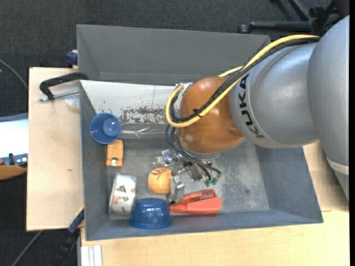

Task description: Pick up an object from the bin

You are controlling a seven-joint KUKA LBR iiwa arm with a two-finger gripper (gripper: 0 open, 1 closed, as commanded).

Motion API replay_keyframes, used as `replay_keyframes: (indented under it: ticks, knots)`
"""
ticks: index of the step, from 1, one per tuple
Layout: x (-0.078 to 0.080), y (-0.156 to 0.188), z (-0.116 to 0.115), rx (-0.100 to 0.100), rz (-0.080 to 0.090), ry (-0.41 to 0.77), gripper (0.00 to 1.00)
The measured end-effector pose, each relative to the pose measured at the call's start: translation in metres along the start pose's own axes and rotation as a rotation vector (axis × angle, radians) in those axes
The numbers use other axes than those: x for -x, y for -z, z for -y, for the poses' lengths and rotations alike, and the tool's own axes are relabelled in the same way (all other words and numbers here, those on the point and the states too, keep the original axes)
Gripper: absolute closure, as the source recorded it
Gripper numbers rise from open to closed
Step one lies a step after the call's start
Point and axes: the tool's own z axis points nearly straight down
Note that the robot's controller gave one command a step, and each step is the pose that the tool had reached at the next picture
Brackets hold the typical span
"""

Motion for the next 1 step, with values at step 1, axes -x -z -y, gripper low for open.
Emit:
replay_keyframes:
  ticks: [1]
  knots:
    - [-0.0001,0.0162,-0.0004,0.0,-0.002,0.001,1.0]
